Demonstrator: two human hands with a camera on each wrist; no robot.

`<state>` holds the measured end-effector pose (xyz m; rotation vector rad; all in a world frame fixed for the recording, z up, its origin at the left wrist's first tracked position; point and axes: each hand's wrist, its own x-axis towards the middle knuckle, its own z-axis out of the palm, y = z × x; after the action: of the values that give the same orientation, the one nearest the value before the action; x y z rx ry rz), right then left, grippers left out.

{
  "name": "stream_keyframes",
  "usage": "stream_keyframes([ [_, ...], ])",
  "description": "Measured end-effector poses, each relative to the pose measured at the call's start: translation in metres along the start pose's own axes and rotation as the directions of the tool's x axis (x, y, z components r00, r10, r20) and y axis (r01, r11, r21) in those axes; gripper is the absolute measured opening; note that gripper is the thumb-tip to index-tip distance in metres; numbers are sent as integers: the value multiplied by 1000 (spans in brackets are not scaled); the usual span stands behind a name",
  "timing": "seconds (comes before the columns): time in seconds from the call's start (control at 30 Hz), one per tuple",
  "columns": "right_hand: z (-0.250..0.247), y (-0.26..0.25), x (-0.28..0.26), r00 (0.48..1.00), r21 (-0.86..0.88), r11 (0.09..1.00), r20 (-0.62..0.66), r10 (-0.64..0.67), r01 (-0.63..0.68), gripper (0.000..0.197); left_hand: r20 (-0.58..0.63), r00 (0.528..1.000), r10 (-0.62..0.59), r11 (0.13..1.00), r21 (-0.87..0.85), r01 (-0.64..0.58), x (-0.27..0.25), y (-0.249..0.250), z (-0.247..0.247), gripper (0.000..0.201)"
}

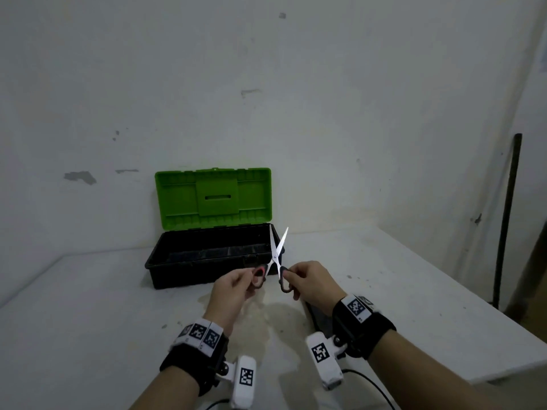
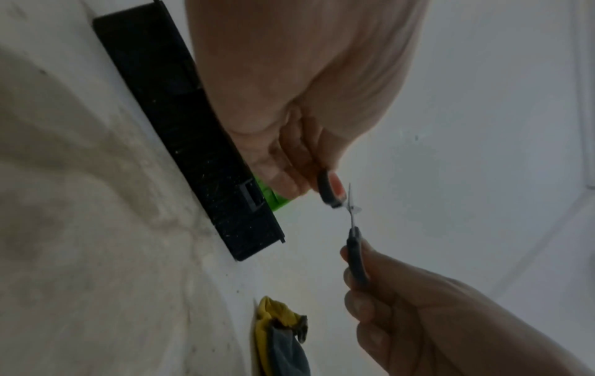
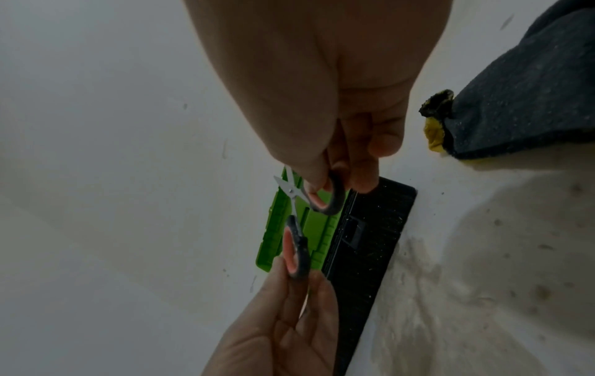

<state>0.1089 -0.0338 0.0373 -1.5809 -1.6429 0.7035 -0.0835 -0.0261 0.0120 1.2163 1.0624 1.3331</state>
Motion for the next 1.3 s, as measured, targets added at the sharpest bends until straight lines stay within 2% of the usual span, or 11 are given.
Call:
stream_keyframes([
  [0.17,9,-11,2,999,22,999,-22,-32,33,26,112,992,-64,998,5,64,4,6,-13,10],
  [0.37,35,-29,6,995,139,990,-95,-27,40,27,49,995,-85,992,-91,89,8,-3,-15,14],
  [0.5,45,-39,10,980,138,982,-173,-101,126,11,27,996,-80,987,-138,83,14,0,-26,13],
  [0.67,64,-58,24,953,-59,974,-203,-226,218,27,41,997,-69,984,-162,75,27,17,-40,14],
  [0.73,70,-67,32,954,-86,968,-169,-248,236,30,43,997,-59,985,-161,65,37,22,-47,17],
  [0.8,77,-75,44,950,-96,965,-178,-257,243,43,50,998,-47,991,-120,52,47,28,-56,17],
  [0.9,84,-91,69,951,-117,972,-211,-226,205,51,47,999,-16,1000,24,15,68,40,-75,21],
  [1.0,92,-105,100,970,-158,979,-184,-160,131,51,-9,1000,7,985,171,-5,100,52,-108,31],
  [1.2,131,-125,167,999,-301,954,-32,-6,-4,46,-205,976,68,938,348,7,161,59,-192,42],
  [1.3,157,-131,193,995,-370,928,72,72,-40,43,-262,964,37,906,415,79,178,43,-220,48],
])
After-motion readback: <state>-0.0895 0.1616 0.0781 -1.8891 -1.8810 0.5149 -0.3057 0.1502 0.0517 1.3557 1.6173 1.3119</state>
